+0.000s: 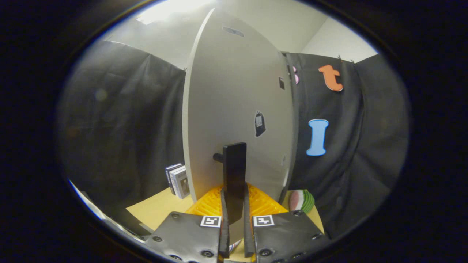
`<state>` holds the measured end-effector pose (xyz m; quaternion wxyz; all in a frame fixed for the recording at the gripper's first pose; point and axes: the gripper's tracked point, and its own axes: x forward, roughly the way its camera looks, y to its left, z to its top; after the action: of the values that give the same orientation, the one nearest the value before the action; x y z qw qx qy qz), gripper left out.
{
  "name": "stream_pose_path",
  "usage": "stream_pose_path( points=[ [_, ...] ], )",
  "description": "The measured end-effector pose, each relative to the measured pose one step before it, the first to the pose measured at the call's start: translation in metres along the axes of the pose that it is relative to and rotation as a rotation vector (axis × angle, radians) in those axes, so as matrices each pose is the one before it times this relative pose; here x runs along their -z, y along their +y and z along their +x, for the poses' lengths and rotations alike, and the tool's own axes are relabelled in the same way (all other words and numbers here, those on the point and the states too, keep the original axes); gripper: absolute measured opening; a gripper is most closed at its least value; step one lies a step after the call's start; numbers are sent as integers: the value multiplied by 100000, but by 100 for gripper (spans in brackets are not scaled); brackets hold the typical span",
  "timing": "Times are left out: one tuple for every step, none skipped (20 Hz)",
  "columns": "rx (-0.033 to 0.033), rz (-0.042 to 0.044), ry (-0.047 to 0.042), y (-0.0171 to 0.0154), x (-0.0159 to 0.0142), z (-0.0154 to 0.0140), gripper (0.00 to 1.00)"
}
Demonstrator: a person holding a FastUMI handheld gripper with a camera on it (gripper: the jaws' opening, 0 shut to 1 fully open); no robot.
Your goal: Open the shoe cabinet door, grab the shoes and put them into the shoe cabinet, then close the shoe cabinet door.
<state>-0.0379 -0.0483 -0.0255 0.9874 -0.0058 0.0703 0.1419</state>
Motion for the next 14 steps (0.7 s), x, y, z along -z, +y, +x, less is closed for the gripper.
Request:
stream_pose_path(
  points=[
    [1745,126,37,-514,-29,-124,17],
    [1463,462,103,-175,184,138,17],
    [1222,1070,-48,-361,-46,-64,17],
    [907,945,253,-207,42,-185,17],
    [873,579,302,-250,-55,60,17],
    [1205,-18,53,-460,-7,-65,17],
    [1446,-364,-65,-435,-24,-30,17],
    [1432,-240,-333,-433,-20,-70,16],
    [1274,-246,-175,-393,-46,-51,16],
    [986,87,-148,-276,8,144,16],
    [594,468,-424,-205,-91,81,16],
    [312,419,64,-184,6,78,16],
    [139,163,72,-106,-19,36,16],
    [247,51,39,-237,-30,-75,16]
  ],
)
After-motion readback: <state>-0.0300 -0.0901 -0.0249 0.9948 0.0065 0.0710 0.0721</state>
